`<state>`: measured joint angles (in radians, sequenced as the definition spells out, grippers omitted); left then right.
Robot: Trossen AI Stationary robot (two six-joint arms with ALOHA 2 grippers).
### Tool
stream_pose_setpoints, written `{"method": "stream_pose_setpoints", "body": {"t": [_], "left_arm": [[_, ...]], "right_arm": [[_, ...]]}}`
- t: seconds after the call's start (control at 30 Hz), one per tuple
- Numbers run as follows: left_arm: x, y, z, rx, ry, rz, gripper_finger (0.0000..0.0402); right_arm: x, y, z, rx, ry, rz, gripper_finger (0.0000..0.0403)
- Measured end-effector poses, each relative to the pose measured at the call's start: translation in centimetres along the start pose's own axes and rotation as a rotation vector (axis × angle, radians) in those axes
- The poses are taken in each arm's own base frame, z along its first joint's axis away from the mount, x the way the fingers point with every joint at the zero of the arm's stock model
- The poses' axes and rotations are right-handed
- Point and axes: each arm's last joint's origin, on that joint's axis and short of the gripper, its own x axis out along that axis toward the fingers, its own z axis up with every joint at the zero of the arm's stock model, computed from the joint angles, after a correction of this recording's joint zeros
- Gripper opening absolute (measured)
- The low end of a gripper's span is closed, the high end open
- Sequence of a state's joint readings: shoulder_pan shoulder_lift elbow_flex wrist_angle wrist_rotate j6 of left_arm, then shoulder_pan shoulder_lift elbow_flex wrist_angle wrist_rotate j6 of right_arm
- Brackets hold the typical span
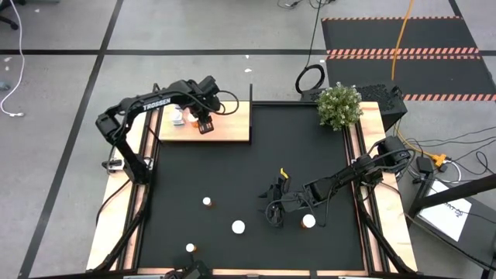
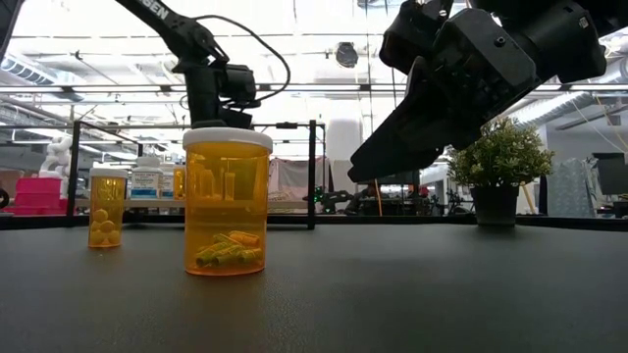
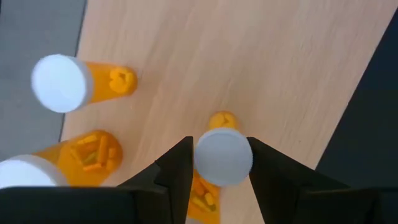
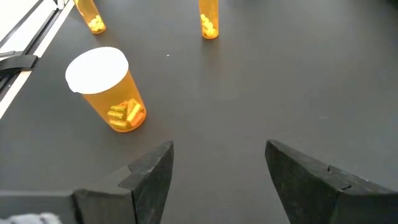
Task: Pick and place medicine bottles onto shelf by color
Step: Put the small orange pill bottle aligned with the other small orange pill bottle on the shelf, then put the large orange pill bottle on the shelf
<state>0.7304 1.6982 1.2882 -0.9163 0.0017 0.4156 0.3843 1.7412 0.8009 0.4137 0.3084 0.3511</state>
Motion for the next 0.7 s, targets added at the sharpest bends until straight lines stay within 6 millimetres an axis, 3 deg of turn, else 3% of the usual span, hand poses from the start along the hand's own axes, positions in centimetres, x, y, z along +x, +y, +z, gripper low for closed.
{"method": "stream_pose_setpoints", "body": {"t": [0.7], "left_arm": [[-0.32, -0.60, 0.93, 0.003, -0.052, 0.031, 0.0223]], "right_arm": [[-0.01, 0.00, 0.01, 0.000, 0.000, 0.000, 0.0249]]}}
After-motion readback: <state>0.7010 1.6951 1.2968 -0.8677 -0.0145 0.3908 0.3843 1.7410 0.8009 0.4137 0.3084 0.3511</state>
